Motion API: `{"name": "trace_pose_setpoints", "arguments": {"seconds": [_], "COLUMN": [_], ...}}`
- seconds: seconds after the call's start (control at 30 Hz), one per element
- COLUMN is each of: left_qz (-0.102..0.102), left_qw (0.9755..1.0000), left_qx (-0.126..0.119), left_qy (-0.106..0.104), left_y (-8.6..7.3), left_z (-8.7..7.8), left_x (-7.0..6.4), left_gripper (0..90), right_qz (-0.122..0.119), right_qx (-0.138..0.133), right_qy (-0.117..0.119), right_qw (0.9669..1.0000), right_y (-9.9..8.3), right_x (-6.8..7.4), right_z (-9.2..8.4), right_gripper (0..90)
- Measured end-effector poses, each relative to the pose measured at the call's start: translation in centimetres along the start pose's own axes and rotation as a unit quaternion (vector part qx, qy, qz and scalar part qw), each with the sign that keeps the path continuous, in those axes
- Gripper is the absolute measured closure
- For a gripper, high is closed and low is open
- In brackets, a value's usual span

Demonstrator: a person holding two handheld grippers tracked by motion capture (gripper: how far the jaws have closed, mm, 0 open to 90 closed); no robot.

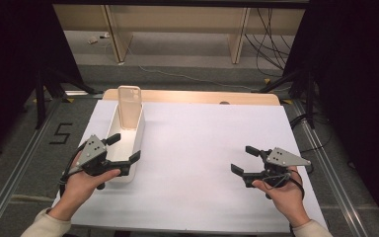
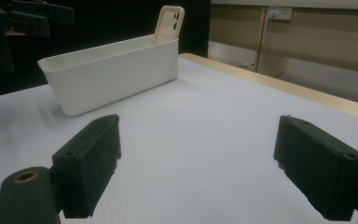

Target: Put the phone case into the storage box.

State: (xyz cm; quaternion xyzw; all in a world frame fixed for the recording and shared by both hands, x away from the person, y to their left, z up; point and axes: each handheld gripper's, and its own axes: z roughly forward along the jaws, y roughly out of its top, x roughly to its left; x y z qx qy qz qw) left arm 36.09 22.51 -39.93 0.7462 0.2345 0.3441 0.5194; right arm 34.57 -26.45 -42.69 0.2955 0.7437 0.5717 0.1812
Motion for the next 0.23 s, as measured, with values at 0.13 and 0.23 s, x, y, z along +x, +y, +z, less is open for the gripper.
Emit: {"name": "trace_pose_setpoints", "arguments": {"seconds": [0.13, 0.23], "left_qz": [0.0, 0.001], "left_qw": [1.0, 1.0], "left_qx": [0.001, 0.002], "left_qy": [0.0, 0.002], "left_y": [-0.01, -0.06], "left_z": [-0.01, -0.03], "left_x": [0.03, 0.11], "left_gripper": [10.6, 10.6], "right_qz": [0.001, 0.001], "right_qx": [0.005, -0.003], "right_qy": [0.001, 0.0], "right_qw": [1.0, 1.0], "right_y": [0.06, 0.01], "right_x": [0.04, 0.02], "right_z": [-0.05, 0.05], "right_gripper": [15.9, 15.9]}}
